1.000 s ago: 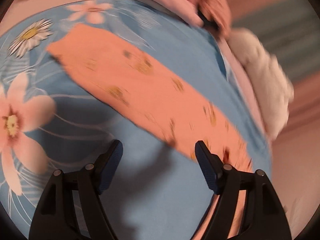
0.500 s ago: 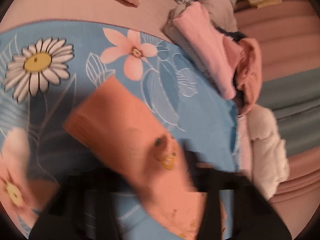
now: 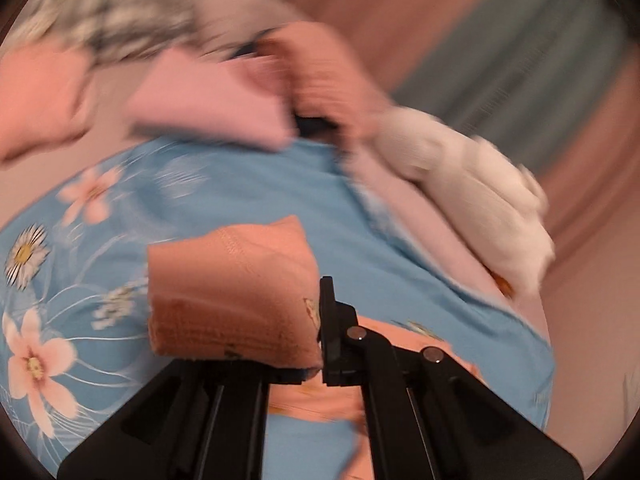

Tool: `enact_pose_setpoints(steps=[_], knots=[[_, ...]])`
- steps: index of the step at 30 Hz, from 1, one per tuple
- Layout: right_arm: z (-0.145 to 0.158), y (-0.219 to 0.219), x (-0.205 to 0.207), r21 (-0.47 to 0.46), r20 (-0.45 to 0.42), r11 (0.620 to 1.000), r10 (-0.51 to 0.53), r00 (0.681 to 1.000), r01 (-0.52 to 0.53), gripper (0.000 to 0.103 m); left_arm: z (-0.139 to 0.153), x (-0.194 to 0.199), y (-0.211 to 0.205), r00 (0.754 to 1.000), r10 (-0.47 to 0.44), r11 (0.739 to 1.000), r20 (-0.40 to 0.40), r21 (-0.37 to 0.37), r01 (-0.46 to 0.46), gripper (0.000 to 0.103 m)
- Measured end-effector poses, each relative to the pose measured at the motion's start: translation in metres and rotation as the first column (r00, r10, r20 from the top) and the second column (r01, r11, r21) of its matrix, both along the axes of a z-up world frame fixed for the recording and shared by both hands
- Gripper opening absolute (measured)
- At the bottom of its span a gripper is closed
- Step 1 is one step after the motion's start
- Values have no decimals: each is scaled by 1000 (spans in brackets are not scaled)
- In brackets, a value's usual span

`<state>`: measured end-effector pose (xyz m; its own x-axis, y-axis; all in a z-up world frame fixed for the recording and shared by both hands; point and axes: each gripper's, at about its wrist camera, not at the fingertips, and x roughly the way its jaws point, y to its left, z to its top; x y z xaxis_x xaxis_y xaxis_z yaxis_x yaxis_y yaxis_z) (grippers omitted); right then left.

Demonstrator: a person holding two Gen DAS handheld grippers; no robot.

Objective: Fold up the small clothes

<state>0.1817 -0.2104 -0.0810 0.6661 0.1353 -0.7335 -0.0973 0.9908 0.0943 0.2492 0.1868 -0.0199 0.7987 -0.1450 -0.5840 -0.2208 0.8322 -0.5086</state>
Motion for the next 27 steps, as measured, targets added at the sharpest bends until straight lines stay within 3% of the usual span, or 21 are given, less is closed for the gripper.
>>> enact_pose_setpoints(steps=[5,8,11,13,14,15,18,22,25,26,27], knots=[[4,-21,-15,33,11,999,-40,999,40,34,25,9,-116,973,-226,971,39,82,223,1],[8,-41,-26,61,25,994,-93,995,91,34,17,10,-197,933,-359,926,9,129,355,1],[9,-62,-35,85,25,986,-146,989,144,34,-12,11,-287,875,-478,854,-71,197,482,2],[8,-77,-40,99,15,978,-183,983,181,35,-36,14,-330,839,-527,797,-136,265,543,15],[5,-86,-43,111,0,973,-205,979,204,36,-57,15,-359,817,-539,754,-203,315,576,33],[4,-92,-44,119,-9,969,-218,976,218,38,-72,16,-372,801,-544,731,-248,329,598,55],[1,-107,-51,129,-22,959,-251,968,252,39,-106,14,-392,754,-566,697,-333,296,653,64],[-1,-116,-54,137,-21,952,-272,962,272,39,-104,4,-382,701,-634,661,-325,242,710,72],[-3,-113,-51,161,-25,951,-264,964,264,39,-82,-18,-347,688,-682,651,-248,224,726,84],[-2,-108,-48,178,-22,952,-248,969,248,39,-78,-23,-338,692,-684,657,-231,220,722,86],[-2,-105,-48,188,-21,954,-236,972,235,39,-73,-31,-314,714,-670,681,-204,215,700,88]])
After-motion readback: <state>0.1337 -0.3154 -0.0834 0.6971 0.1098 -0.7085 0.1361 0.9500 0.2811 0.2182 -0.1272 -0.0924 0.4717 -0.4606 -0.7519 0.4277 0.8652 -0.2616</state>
